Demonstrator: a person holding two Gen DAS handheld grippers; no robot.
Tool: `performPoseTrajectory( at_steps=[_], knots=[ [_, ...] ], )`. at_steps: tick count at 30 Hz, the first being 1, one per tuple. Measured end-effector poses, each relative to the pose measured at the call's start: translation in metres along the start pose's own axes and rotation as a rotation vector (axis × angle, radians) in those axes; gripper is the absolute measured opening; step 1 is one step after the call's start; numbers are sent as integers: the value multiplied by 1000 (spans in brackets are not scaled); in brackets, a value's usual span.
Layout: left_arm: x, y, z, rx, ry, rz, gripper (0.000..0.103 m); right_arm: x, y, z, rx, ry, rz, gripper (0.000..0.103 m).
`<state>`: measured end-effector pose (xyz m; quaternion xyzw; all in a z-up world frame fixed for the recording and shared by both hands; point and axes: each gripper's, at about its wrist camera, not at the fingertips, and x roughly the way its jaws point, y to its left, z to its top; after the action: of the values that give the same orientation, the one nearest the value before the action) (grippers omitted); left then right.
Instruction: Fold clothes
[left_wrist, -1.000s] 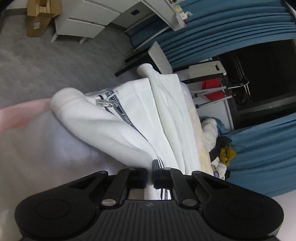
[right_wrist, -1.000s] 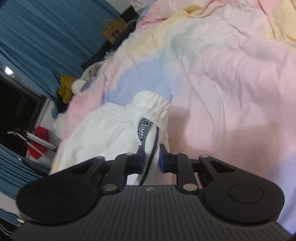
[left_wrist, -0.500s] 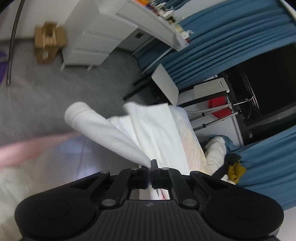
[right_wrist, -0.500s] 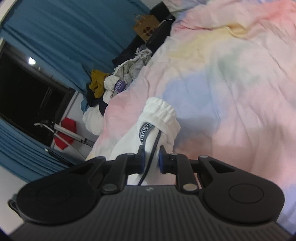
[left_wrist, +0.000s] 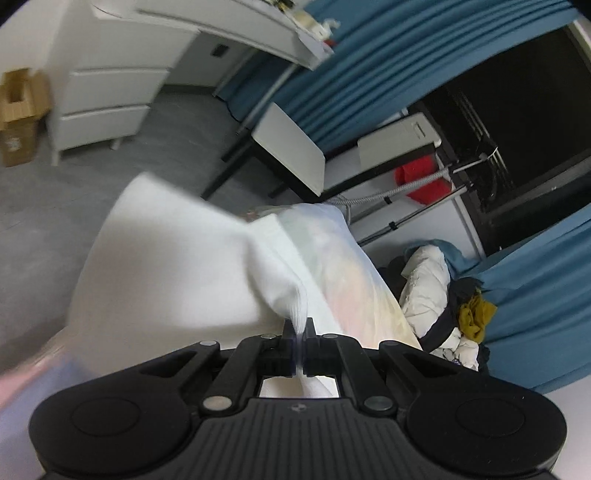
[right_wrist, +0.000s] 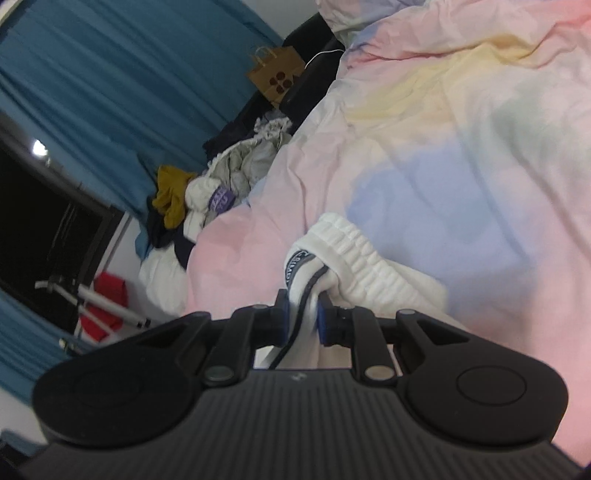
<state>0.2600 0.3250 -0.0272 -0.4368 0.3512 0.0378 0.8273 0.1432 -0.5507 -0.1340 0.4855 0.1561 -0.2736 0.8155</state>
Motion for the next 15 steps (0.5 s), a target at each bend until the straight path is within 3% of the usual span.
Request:
performPoseTrajectory(
  at_steps=[4,7,12,15],
  knots=[
    [98,-17,36,49,81,18,3,65,5,-6,20,-22,-33,18],
    [154,-26,51,51,146,65,3,97,11,-10,-38,-33,-71,18],
    [210,-38,53,131,205,166,4,123,22,-26,-185,-62,-140,18],
    [220,-21,46,137,193,157,7,126,23,-38,-233,-97,-155,20]
  ],
)
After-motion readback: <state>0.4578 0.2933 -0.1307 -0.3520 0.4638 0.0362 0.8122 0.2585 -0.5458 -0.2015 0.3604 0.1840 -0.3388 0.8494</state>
